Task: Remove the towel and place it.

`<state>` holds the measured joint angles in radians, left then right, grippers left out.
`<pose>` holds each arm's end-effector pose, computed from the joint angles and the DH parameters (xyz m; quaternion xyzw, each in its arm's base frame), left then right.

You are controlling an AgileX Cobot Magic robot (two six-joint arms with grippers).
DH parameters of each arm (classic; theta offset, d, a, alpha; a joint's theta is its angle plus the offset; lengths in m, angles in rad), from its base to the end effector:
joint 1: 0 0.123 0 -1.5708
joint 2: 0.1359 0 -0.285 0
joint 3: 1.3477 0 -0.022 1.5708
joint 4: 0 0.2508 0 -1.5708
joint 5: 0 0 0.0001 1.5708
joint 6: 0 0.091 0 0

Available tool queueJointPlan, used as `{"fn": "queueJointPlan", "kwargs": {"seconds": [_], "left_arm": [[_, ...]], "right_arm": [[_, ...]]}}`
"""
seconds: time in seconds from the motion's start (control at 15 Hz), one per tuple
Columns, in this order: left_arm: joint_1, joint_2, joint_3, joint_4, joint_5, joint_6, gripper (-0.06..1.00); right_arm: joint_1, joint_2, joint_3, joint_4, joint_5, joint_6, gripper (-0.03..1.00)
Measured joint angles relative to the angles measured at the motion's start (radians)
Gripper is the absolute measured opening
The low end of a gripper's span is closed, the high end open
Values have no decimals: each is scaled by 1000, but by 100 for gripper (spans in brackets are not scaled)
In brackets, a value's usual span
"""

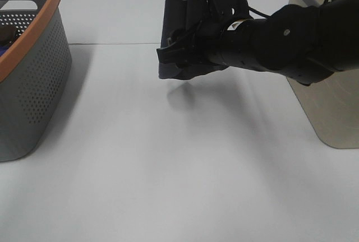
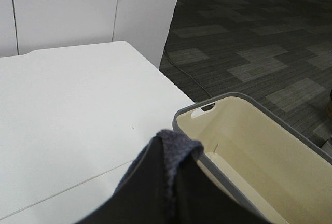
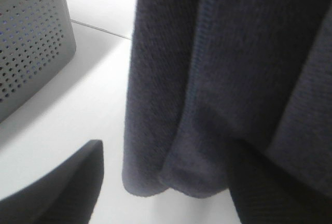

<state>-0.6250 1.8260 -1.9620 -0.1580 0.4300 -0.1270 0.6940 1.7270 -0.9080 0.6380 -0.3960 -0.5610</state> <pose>0.3511 -0.2607 0.4451 0.1568 0.7586 -0.2966 0.5585 0.2936 0.2172 0.2095 -0.2069 0.8063 0.1053 0.5440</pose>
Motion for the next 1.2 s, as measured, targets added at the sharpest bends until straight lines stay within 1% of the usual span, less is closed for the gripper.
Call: {"fn": "queueJointPlan", "kwargs": {"seconds": [0.13,0.27,0.4,0.6,0.73,0.93,1.07,1.2], "left_arm": [[0,0,0,0,4,1,0],[0,0,0,0,4,5,0],[0,0,0,0,7,5,0],[0,0,0,0,9,6,0],[0,0,0,0,10,6,0],[0,0,0,0,10,6,0],[0,0,0,0,10,6,0],[0,0,0,0,10,6,0]], "right_arm": [[0,23,0,43,-9,0,65],[0,32,0,63,-14,0,65],[0,32,0,63,-41,0,64],[0,32,0,64,-82,0,57],[0,34,0,64,-111,0,55],[0,35,0,64,-160,-22,55],[0,35,0,64,-166,-57,55],[0,40,0,64,-174,-67,55]]}}
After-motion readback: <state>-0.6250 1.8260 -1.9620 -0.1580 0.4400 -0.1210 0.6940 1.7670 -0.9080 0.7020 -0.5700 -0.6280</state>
